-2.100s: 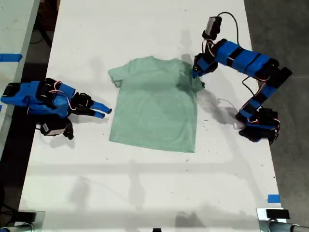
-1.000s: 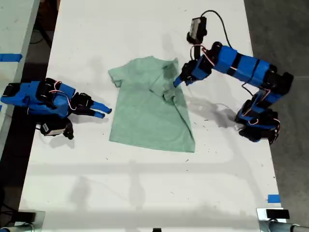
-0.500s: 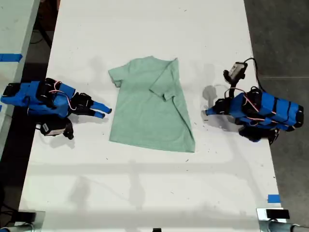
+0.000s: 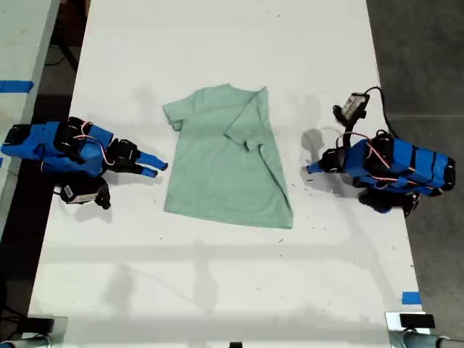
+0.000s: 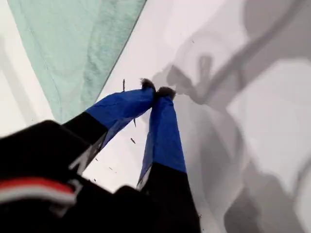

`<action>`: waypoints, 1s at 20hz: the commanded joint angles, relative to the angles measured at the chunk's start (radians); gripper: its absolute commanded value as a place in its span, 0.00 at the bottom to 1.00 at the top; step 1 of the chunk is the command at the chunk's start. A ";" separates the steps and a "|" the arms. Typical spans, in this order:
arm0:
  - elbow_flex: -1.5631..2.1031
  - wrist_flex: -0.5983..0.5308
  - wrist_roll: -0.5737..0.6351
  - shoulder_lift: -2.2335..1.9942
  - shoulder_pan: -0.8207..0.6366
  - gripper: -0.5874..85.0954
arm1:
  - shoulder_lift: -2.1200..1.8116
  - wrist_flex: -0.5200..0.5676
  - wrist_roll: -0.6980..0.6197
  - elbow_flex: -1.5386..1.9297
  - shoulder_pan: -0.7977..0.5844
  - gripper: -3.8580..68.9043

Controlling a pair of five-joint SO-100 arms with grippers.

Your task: Fold t shirt

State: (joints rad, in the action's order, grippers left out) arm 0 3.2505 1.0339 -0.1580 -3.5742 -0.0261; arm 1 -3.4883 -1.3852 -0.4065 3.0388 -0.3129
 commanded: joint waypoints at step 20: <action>0.041 -0.015 -0.002 -0.005 -0.087 0.22 | -0.012 0.018 0.009 0.055 0.018 0.08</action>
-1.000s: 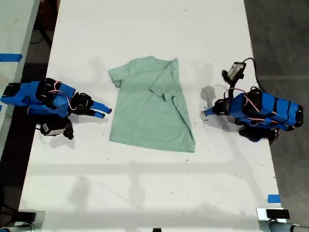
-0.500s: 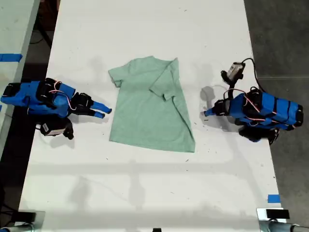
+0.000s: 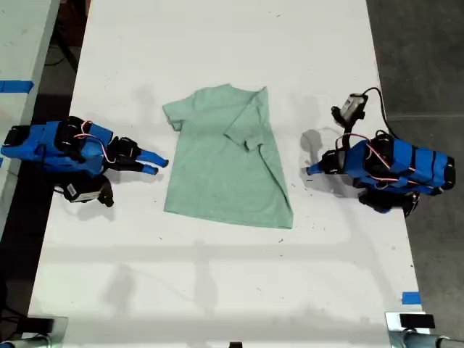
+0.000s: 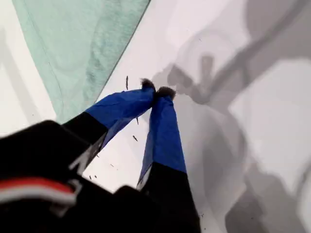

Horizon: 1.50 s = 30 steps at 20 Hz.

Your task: Fold t shirt

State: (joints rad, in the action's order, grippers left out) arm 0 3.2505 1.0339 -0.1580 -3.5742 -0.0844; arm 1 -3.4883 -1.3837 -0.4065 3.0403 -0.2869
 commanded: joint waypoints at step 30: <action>0.041 -0.017 0.141 -0.009 -0.385 0.00 | -0.012 0.017 0.026 0.054 0.011 0.08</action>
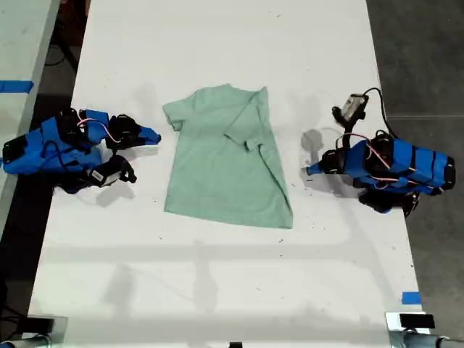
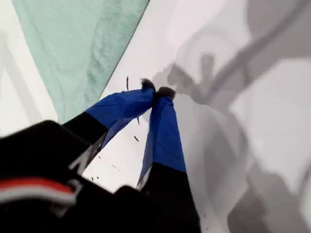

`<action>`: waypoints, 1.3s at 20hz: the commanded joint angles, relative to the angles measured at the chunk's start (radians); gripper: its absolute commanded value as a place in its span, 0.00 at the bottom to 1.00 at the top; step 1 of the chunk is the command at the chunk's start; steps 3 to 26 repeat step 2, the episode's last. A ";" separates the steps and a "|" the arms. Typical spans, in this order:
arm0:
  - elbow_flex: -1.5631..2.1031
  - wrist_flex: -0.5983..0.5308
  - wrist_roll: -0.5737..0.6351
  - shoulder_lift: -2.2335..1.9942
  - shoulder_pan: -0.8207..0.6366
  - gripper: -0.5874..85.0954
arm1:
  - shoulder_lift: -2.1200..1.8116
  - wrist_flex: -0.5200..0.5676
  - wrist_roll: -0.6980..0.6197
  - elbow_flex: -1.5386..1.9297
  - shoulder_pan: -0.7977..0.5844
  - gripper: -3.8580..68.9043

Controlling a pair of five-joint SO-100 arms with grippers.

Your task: Fold t shirt

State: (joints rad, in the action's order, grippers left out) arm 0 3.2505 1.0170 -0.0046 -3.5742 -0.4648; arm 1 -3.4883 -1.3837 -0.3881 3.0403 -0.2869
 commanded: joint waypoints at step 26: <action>0.041 0.000 -0.012 -0.009 -0.005 0.00 | -0.012 0.017 0.008 0.054 0.011 0.08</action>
